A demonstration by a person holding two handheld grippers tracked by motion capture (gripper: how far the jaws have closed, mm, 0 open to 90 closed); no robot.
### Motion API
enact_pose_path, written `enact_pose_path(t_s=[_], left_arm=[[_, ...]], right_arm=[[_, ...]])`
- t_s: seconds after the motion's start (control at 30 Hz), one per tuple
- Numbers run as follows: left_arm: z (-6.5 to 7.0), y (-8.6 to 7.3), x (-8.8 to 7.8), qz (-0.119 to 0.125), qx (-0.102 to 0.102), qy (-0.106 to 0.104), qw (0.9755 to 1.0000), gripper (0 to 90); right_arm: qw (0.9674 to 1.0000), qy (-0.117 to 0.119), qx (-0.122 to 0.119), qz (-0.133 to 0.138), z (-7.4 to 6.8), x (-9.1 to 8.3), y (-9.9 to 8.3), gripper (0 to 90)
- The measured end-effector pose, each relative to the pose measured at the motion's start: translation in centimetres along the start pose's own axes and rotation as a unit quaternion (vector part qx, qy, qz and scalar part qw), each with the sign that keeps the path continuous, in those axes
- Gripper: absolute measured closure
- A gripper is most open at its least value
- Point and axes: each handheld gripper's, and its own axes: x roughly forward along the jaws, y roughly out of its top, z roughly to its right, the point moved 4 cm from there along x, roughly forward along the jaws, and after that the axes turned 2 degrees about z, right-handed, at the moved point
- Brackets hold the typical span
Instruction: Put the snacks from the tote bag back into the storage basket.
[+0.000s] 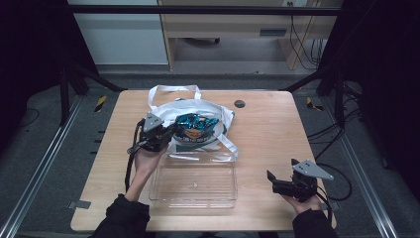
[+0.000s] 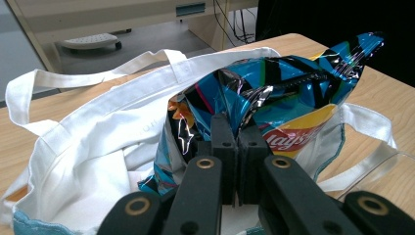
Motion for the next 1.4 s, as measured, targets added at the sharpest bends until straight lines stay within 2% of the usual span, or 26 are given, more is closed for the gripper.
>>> enact_pose_path(t_s=[0.5,0.53,0.8,1.2,1.4], left_arm=[[-0.1,0.6,-0.4,0.029,-0.025,0.007,0.9992,89.7],[-0.1,0.8,-0.5,0.036,-0.033,0.006,0.9988,89.8],[-0.1,2.0,-1.7,0.057,-0.049,0.008,0.9971,89.8],[0.7,3.7,-3.1,0.087,-0.045,0.002,0.9952,90.0],[1.2,4.5,-4.2,0.108,-0.049,-0.008,0.9929,90.0]], right_arm=[[1.0,0.001,0.001,0.0,0.0,0.0,0.0,4.6],[1.0,0.001,0.001,0.0,0.0,0.0,0.0,4.6],[1.0,0.0,0.0,-0.002,0.0,0.0,0.0,4.6],[1.0,0.001,0.0,-0.001,0.0,0.0,0.0,4.6],[1.0,0.001,0.0,-0.001,0.0,0.0,0.0,4.6]])
